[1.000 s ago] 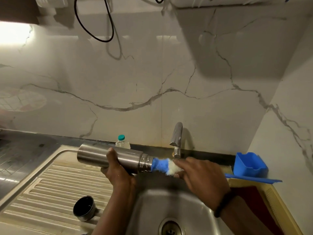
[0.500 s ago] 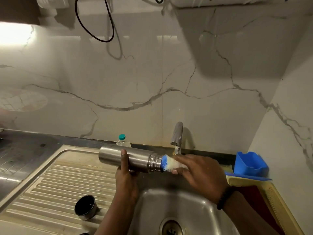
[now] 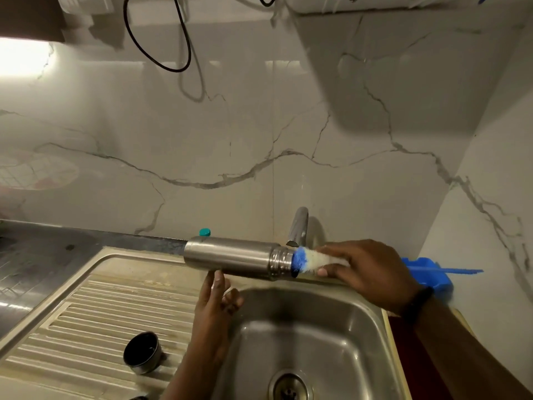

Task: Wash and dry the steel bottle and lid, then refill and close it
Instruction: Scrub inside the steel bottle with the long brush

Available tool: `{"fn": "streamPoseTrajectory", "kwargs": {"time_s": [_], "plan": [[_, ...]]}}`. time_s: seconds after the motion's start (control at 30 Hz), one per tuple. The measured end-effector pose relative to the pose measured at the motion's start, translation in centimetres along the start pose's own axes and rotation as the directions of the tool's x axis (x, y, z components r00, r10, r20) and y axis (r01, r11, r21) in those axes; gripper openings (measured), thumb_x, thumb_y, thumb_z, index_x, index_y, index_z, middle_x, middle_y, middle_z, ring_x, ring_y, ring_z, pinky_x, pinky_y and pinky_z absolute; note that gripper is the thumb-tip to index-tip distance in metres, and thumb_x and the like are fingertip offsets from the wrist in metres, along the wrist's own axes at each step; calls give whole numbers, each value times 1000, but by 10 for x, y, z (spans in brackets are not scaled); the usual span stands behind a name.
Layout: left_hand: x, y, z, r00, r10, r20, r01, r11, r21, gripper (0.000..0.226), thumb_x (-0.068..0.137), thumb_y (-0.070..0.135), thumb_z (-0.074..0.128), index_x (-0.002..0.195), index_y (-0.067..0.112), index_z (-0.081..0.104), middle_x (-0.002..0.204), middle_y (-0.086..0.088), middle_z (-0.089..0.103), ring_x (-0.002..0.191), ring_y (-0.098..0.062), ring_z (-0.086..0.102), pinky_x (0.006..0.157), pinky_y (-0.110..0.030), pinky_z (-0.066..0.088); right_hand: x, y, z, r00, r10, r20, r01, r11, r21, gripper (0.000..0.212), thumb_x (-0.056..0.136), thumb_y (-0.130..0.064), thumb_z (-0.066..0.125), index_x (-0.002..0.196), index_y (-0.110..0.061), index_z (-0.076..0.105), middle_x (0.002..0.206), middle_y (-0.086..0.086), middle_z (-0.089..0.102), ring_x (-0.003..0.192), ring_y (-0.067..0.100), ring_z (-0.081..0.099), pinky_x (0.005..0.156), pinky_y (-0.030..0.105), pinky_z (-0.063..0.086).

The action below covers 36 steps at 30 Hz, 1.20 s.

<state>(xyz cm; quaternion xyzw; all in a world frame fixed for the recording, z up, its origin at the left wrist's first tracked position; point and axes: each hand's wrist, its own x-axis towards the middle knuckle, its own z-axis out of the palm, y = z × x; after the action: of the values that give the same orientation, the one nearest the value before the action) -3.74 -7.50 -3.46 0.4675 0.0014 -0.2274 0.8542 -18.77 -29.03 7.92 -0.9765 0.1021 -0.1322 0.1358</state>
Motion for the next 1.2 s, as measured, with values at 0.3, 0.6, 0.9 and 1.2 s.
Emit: {"fn": "streamPoseTrajectory", "kwargs": {"time_s": [0.3, 0.6, 0.9, 1.2], "plan": [[23, 43, -32, 982, 122, 142, -152, 964, 217, 74, 79, 50, 65, 145, 32, 36, 131, -13, 53, 111, -33, 64, 73, -38, 62, -1, 33, -18, 994, 77, 74, -87, 984, 157, 45, 76, -60, 68, 120, -48, 63, 114, -27, 67, 104, -3, 60, 93, 35, 50], [28, 61, -12, 742, -288, 605, -661, -162, 733, 70, 68, 51, 82, 125, 38, 44, 122, 18, 52, 106, -3, 56, 82, -17, 52, 19, 30, -34, 980, -154, 126, 174, 970, -172, 41, 84, -61, 59, 123, -47, 59, 114, -21, 67, 102, 3, 59, 84, 28, 47], [9, -8, -3, 761, -94, 641, -623, 166, 764, 72, 62, 41, 87, 116, 46, 40, 112, 23, 56, 101, 10, 56, 77, -9, 49, 16, 2, -43, 952, -247, 180, 296, 891, -345, 40, 89, -56, 55, 127, -44, 56, 110, -15, 68, 96, 8, 59, 69, 23, 32], [25, -16, 0, 668, 106, 736, -712, -196, 675, 77, 59, 55, 72, 126, 38, 38, 119, 13, 58, 99, 1, 45, 83, -19, 39, 25, 2, -18, 837, 97, 539, -66, 995, -76, 37, 92, -51, 56, 102, -16, 62, 75, 1, 68, 68, 15, 60, 65, 28, 47]]}}
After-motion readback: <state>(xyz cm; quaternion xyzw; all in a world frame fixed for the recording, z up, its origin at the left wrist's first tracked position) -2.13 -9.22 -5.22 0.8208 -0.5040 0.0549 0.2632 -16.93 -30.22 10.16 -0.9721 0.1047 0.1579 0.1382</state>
